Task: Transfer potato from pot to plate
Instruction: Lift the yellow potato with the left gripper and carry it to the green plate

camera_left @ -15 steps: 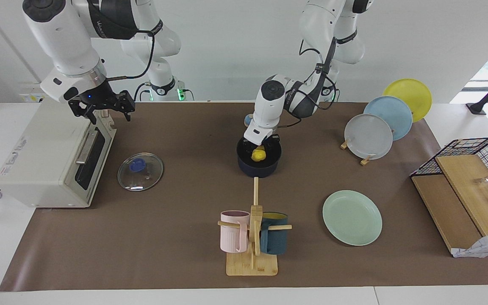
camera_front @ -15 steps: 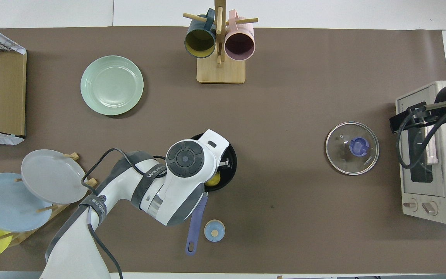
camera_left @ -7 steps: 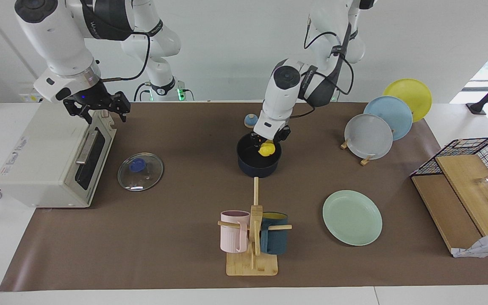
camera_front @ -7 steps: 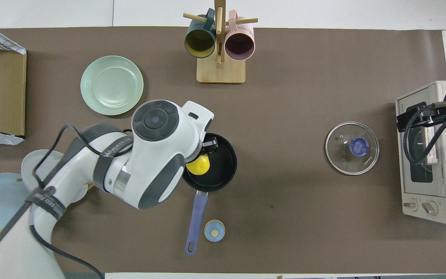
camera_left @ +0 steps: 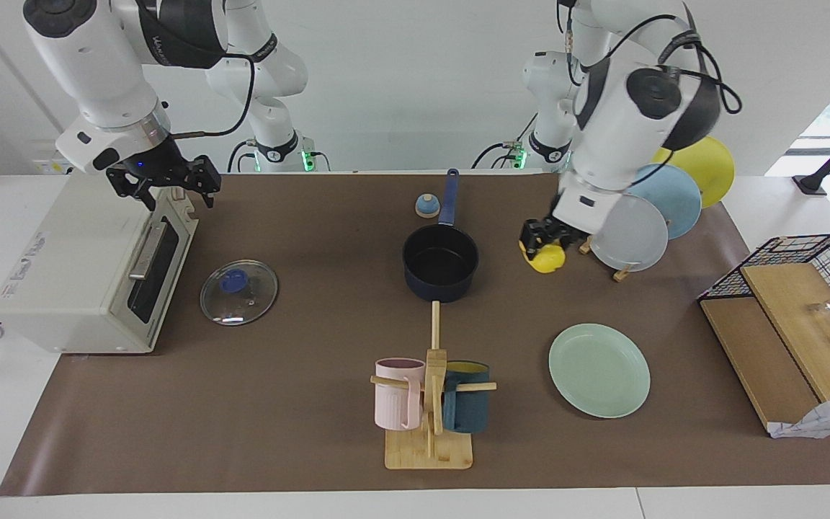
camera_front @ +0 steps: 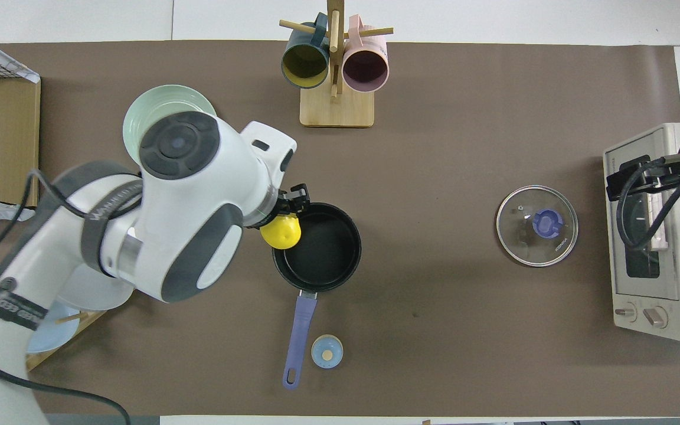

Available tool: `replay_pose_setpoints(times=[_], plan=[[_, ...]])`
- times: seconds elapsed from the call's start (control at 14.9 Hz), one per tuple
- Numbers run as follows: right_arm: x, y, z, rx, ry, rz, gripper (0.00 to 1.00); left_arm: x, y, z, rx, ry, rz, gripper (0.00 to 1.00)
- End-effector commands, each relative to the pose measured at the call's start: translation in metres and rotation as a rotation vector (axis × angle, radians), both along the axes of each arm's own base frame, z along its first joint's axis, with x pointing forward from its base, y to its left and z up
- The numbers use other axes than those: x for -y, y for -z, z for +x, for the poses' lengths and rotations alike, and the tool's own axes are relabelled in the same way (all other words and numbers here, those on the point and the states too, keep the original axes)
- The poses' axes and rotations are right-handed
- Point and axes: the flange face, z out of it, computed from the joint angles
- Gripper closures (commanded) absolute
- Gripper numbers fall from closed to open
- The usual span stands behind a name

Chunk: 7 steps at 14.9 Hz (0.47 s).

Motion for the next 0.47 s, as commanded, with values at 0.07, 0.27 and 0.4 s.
replay_pose_setpoints(times=[0.07, 0.27, 0.4], plan=[[0.008, -0.005, -0.002, 0.017, 0.038, 0.014, 0.0, -0.063, 0.05, 0.066, 0.025, 0.084, -0.018, 1.0], [0.005, -0.008, -0.003, 0.022, 0.038, 0.012, 0.0, -0.078, 0.108, 0.092, 0.053, 0.111, 0.012, 1.0], [0.006, -0.007, -0.003, 0.021, 0.047, 0.012, 0.0, -0.07, 0.136, 0.095, 0.057, 0.138, 0.035, 1.0]])
